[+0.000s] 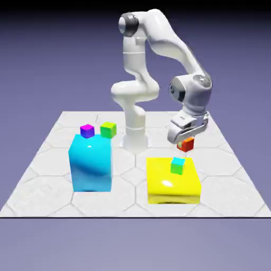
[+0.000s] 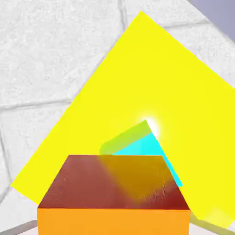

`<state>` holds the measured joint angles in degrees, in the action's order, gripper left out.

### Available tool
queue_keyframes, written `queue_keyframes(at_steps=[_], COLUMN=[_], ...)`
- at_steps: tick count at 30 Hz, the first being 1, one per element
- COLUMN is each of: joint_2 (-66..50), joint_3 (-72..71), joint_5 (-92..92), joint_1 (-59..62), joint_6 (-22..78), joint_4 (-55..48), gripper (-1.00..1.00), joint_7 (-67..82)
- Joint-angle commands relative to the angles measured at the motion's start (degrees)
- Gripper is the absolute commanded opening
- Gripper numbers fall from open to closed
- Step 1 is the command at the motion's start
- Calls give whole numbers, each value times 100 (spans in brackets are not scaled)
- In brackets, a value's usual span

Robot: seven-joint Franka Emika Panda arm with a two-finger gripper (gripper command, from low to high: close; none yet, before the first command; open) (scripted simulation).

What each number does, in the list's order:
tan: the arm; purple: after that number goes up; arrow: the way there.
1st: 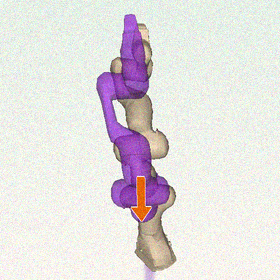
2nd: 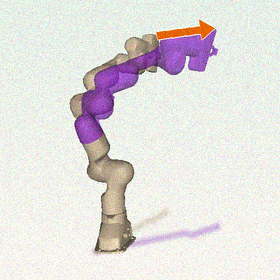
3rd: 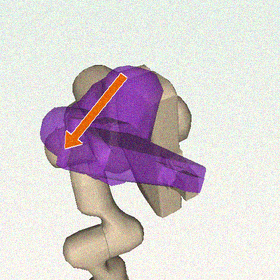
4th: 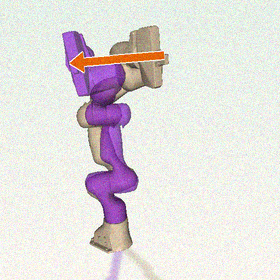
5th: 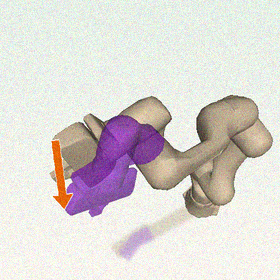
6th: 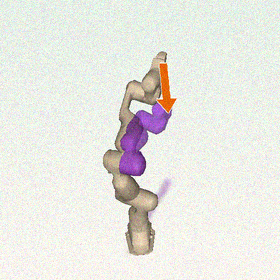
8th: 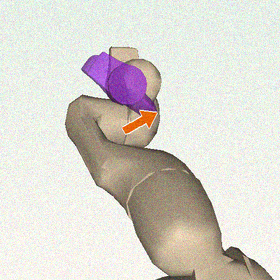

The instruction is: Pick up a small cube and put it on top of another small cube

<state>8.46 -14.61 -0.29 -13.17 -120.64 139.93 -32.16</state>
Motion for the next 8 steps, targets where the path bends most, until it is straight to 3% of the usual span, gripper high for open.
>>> queue_keyframes(at_steps=[1,5,6,8], joint_2=[-142,-644,-644,-502], joint_3=[3,14,14,11], joint_5=[-70,-244,-244,-195], joint_1=[3,10,10,8], joint_6=[-250,-1127,-1127,-878], joint_4=[112,505,505,393], gripper=[-100,-100,100,100], joint_7=[-50,-189,-189,-150])
